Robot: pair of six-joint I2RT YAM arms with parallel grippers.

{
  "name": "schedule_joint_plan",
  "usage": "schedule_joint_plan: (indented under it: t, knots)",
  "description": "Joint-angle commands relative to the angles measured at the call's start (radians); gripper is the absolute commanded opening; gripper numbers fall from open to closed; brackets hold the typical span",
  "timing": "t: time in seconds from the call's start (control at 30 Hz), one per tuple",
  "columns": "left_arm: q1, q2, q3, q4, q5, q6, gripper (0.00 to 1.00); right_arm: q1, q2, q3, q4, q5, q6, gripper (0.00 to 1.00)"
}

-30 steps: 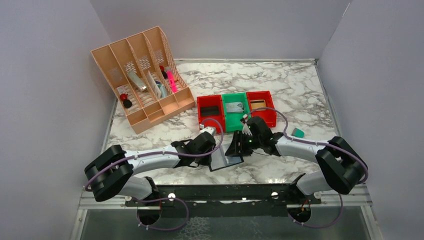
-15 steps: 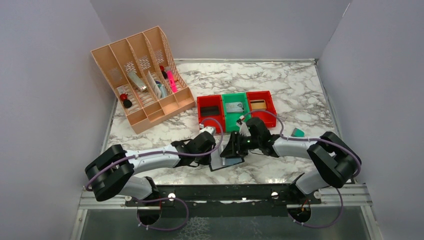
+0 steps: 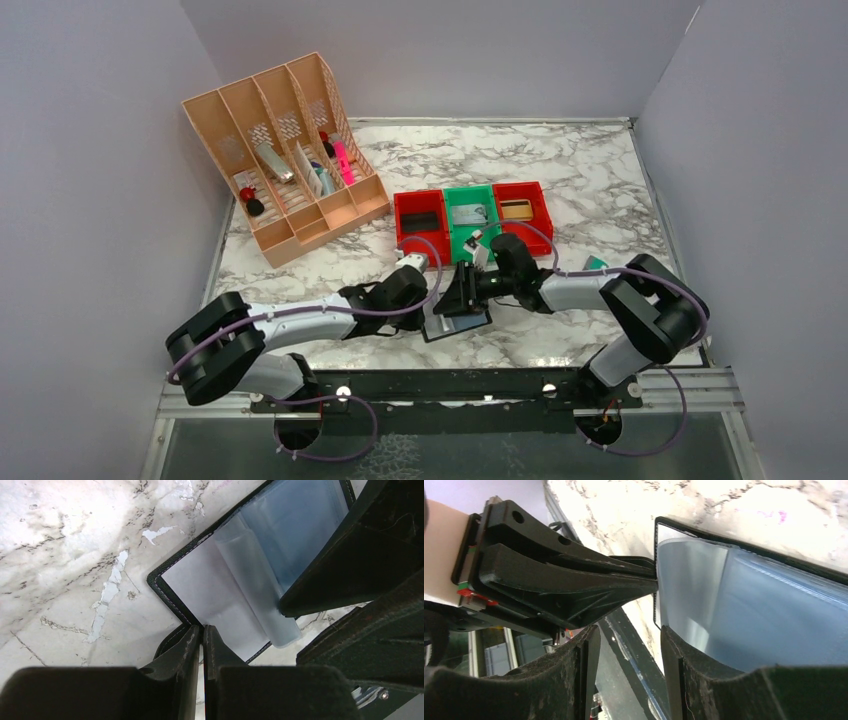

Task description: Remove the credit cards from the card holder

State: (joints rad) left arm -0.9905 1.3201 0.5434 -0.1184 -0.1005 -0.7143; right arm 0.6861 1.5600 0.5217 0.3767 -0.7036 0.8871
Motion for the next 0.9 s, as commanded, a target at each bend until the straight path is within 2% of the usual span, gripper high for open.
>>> schedule_joint_plan:
  t: [0.0,0.13,0.2,0.27,0.33,0.4,0.47,0.5,0.6,0.67,0.77,0.87]
  knots:
    - [-0.005,-0.029,-0.022,-0.008,-0.033,-0.019,0.11,0.004,0.02,-0.018,0.16,-0.093,0.067,0.52]
    - [-0.005,-0.043,-0.031,-0.016,-0.044,-0.026,0.11,0.004,-0.097,0.01,-0.039,0.039,-0.019,0.53]
    - [-0.005,-0.048,-0.037,-0.014,-0.047,-0.031,0.11,0.003,-0.145,0.013,-0.091,0.039,-0.04,0.54]
    - [-0.005,-0.053,-0.041,-0.008,-0.049,-0.029,0.11,0.001,-0.153,-0.01,-0.027,-0.062,-0.012,0.54]
    - [-0.005,-0.056,-0.037,-0.007,-0.051,-0.027,0.11,-0.003,-0.122,-0.042,0.149,-0.209,0.076,0.54]
    - [-0.005,-0.056,-0.036,-0.011,-0.052,-0.027,0.11,-0.005,-0.094,-0.06,0.283,-0.27,0.141,0.53]
    - [-0.005,-0.058,-0.037,-0.014,-0.049,-0.03,0.1,-0.014,-0.121,-0.054,0.216,-0.195,0.109,0.52]
    - [-0.005,-0.061,-0.039,-0.015,-0.049,-0.031,0.1,-0.017,-0.146,-0.031,0.111,-0.113,0.059,0.52]
    - [-0.005,-0.076,-0.045,-0.021,-0.05,-0.031,0.11,-0.017,-0.214,0.061,-0.352,0.217,-0.095,0.52]
    - [-0.005,-0.084,-0.048,-0.023,-0.056,-0.031,0.1,-0.018,-0.243,0.088,-0.497,0.382,-0.151,0.52]
    - [-0.005,-0.084,-0.043,-0.023,-0.057,-0.027,0.11,-0.017,-0.279,0.078,-0.56,0.494,-0.183,0.53]
    - [-0.005,-0.074,-0.034,-0.018,-0.05,-0.021,0.1,-0.017,-0.277,0.062,-0.546,0.46,-0.19,0.53]
